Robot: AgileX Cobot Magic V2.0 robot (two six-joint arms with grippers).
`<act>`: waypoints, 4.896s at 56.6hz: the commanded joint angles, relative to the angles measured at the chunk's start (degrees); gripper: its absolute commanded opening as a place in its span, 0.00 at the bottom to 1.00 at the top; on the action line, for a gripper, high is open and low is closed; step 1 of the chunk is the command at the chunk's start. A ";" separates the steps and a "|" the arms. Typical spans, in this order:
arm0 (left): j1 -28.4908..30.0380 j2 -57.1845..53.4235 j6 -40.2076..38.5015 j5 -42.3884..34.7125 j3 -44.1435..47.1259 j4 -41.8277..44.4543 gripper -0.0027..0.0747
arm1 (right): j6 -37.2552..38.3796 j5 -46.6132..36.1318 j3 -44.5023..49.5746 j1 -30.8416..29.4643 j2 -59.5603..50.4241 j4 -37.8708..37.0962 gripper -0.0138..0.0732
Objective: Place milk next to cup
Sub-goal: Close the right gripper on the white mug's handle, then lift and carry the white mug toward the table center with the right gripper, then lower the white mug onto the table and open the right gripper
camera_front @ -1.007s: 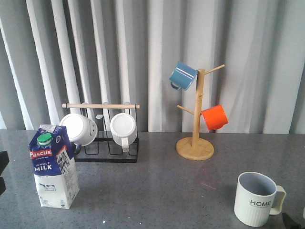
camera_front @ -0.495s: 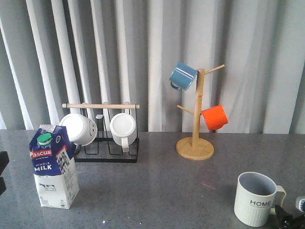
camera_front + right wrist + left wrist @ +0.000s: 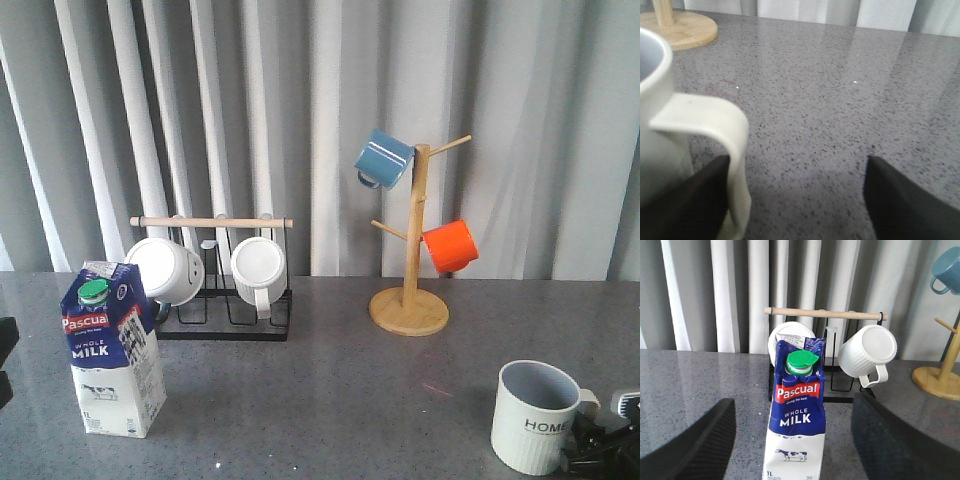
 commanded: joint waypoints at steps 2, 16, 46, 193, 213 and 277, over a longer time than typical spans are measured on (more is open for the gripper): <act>-0.34 -0.48 -0.49 -4.38 -1.68 -0.30 0.66 | 4.94 -3.58 -2.65 -0.40 -1.15 -2.71 0.49; -0.34 -0.48 -0.49 -4.31 -1.68 -0.30 0.66 | 12.80 -4.26 -3.81 0.15 -1.21 -4.25 0.15; -0.34 -0.48 -0.49 -4.31 -1.68 -0.30 0.66 | 12.01 -0.44 -7.97 14.19 -6.83 0.24 0.16; -0.34 -0.48 -0.49 -4.31 -1.68 -0.30 0.66 | -33.69 3.32 -5.68 53.19 -13.92 62.73 0.44; -0.34 -0.48 -0.49 -4.31 -1.68 -0.30 0.66 | -40.89 8.27 -5.61 53.19 -20.10 57.57 0.44; -0.34 -0.48 -0.49 -4.31 -1.68 -0.30 0.66 | 1.62 36.68 -5.79 9.79 -53.11 -0.11 0.44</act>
